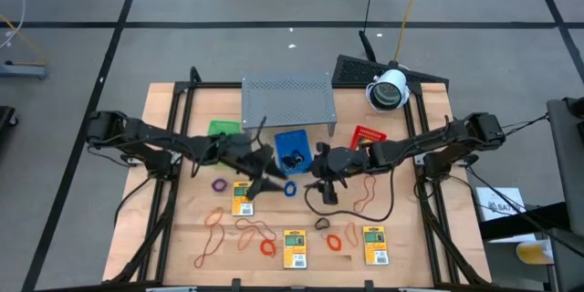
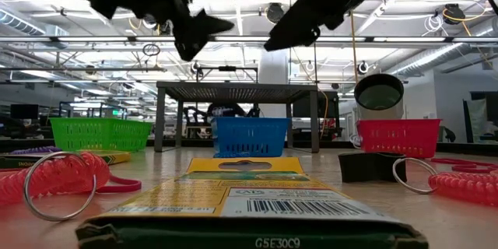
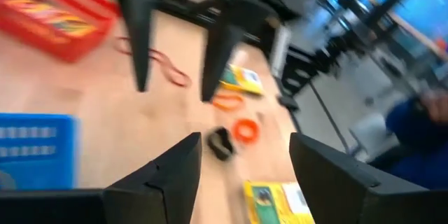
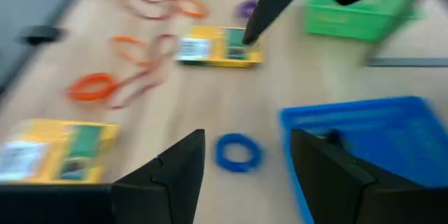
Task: Pick & Place Office Desk Supplies
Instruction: Put the blue spring keychain into the green bin
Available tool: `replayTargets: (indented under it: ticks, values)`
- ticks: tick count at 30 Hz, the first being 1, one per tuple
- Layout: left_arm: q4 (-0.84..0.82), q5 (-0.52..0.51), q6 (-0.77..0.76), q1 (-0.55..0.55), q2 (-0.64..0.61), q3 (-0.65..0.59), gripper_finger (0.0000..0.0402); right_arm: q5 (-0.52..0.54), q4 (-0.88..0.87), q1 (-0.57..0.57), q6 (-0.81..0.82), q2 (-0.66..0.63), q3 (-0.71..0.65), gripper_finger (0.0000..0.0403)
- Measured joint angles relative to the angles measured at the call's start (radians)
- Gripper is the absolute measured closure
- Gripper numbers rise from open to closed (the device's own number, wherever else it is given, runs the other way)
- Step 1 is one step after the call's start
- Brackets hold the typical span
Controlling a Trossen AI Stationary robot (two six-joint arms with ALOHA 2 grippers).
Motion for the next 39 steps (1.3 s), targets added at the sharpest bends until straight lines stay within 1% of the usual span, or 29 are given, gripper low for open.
replayTargets:
  ticks: [2, 5, 7, 9, 13, 14, 17, 24, 27, 28, 31, 35, 37, 39]
  values:
    - [0.000, -0.002, 0.035, -0.041, 0.000, 0.000, 0.0184, -0.052, 0.010, 0.014, 0.016, 0.002, 0.000, 0.0202]
    - [0.000, -0.048, 0.081, -0.089, 0.000, 0.000, 0.0184, -0.047, 0.036, 0.051, 0.034, 0.033, -0.001, 0.0202]
    - [-0.001, -0.088, 0.105, -0.111, 0.000, 0.000, 0.0182, -0.046, 0.082, 0.081, 0.083, 0.050, -0.022, 0.0202]
    - [-0.001, -0.128, 0.126, -0.126, 0.000, 0.000, 0.0179, -0.042, 0.229, 0.103, 0.134, 0.091, -0.044, 0.0202]
    - [0.006, -0.179, 0.151, -0.137, 0.000, 0.000, 0.0177, 0.036, 0.457, 0.147, 0.220, 0.166, -0.106, 0.0202]
    - [0.006, -0.185, 0.150, -0.137, 0.000, 0.000, 0.0177, 0.060, 0.505, 0.158, 0.241, 0.188, -0.113, 0.0202]
    - [0.004, -0.193, 0.149, -0.136, -0.001, 0.000, 0.0176, 0.169, 0.550, 0.188, 0.312, 0.250, -0.123, 0.0202]
    - [0.005, -0.195, 0.154, -0.135, -0.001, 0.000, 0.0176, 0.493, 0.555, 0.248, 0.528, 0.389, -0.119, 0.0203]
    - [0.005, -0.195, 0.154, -0.135, -0.001, 0.000, 0.0176, 0.606, 0.551, 0.266, 0.612, 0.436, -0.119, 0.0207]
    - [0.005, -0.195, 0.154, -0.135, -0.001, 0.000, 0.0176, 0.626, 0.562, 0.269, 0.631, 0.449, -0.119, 0.0209]
    - [0.005, -0.195, 0.159, -0.135, -0.001, 0.000, 0.0176, 0.659, 0.575, 0.270, 0.681, 0.476, -0.118, 0.0216]
    - [0.005, -0.194, 0.160, -0.135, -0.001, 0.000, 0.0176, 0.657, 0.572, 0.256, 0.690, 0.488, -0.118, 0.0224]
    - [0.005, -0.194, 0.161, -0.135, -0.001, 0.000, 0.0176, 0.640, 0.570, 0.243, 0.670, 0.489, -0.118, 0.0226]
    - [0.005, -0.194, 0.165, -0.135, -0.001, 0.000, 0.0176, 0.601, 0.575, 0.225, 0.650, 0.489, -0.118, 0.0227]
